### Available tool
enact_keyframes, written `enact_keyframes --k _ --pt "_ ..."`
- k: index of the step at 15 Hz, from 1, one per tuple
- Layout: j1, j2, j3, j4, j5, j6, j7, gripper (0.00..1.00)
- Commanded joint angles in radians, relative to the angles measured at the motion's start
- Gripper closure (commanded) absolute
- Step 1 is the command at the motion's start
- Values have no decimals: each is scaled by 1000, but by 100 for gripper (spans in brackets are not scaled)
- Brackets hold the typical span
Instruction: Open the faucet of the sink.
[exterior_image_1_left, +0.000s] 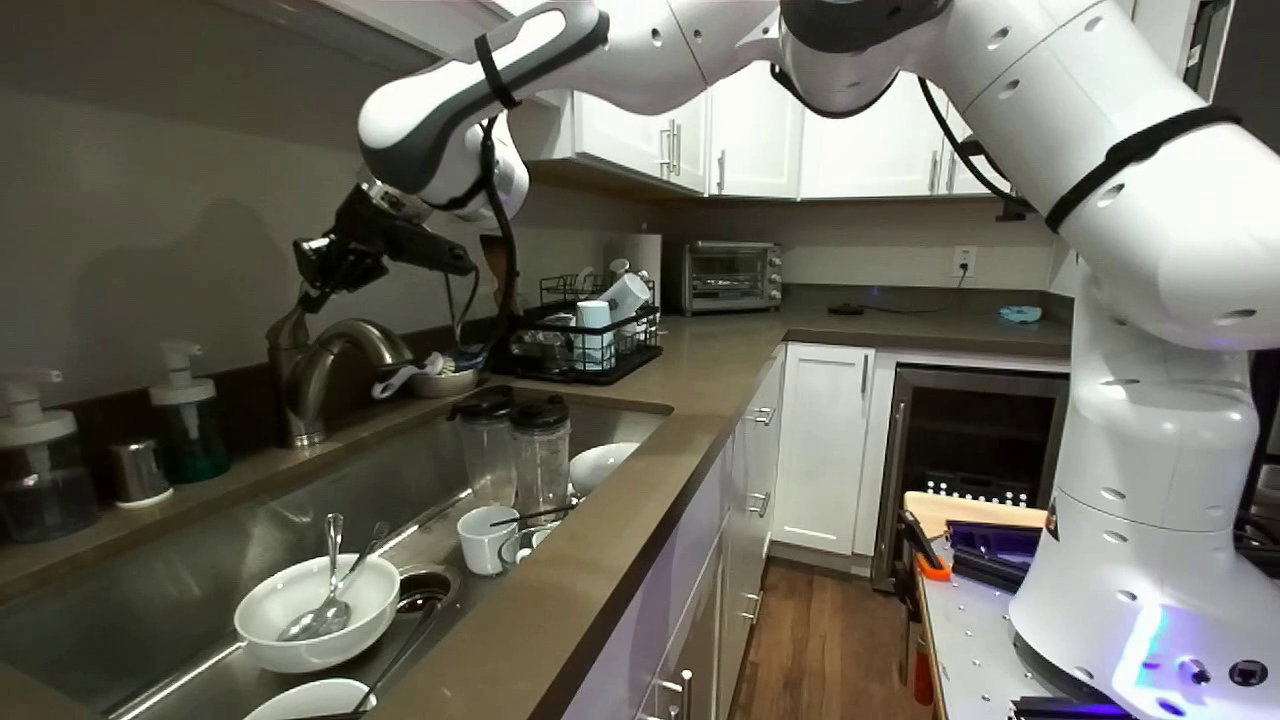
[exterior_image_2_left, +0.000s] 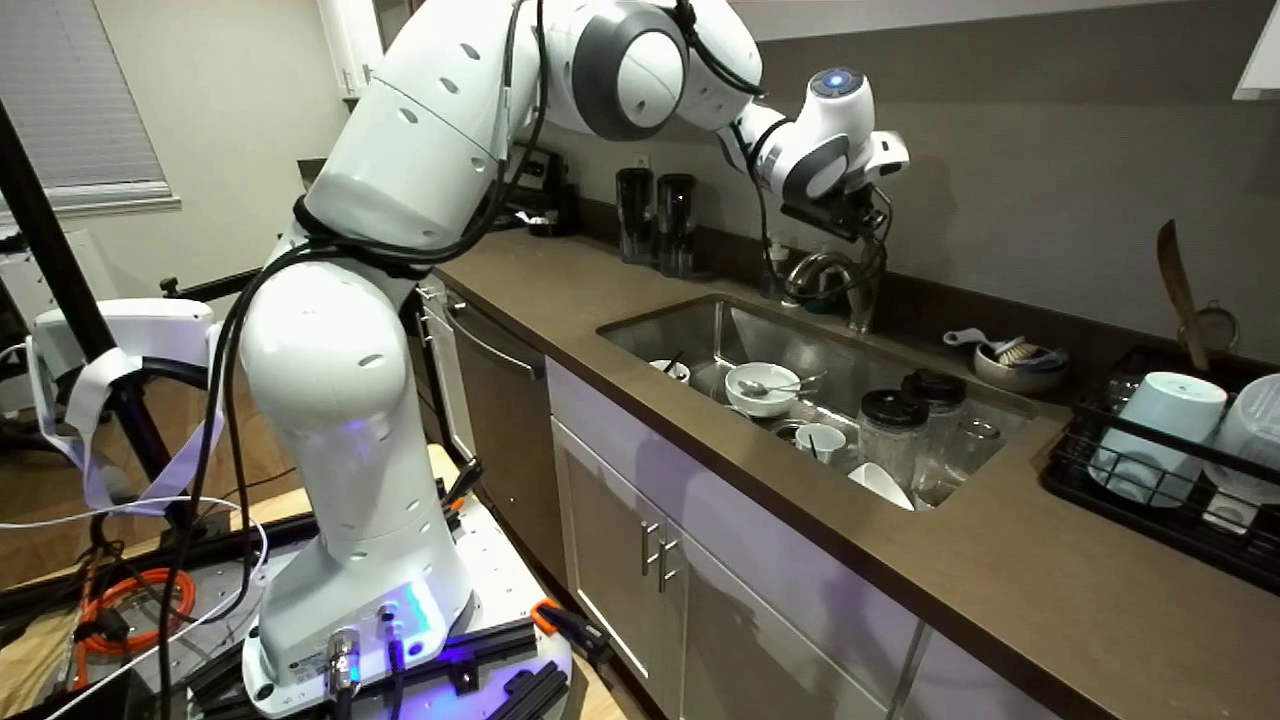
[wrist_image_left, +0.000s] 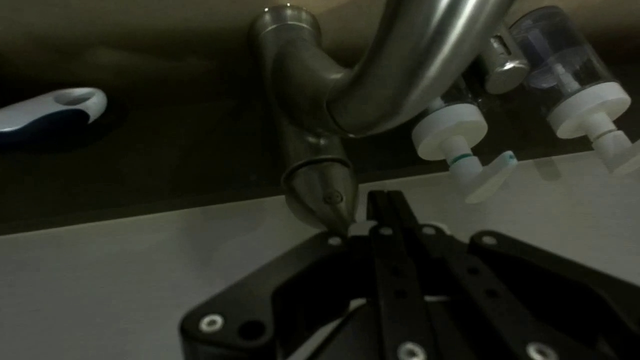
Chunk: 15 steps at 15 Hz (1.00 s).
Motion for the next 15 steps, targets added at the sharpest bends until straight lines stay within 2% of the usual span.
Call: enact_keyframes --k 1,5,7,10,15 --pt "-26 35 51 42 26 82 -51 96" --pt "-13 48 44 37 -8 166 -43 96" --pt "-3 45 30 36 -23 154 -34 96" --pt "13 28 -10 37 -50 52 15 97" --pt "52 32 -70 65 -71 3 39 97"
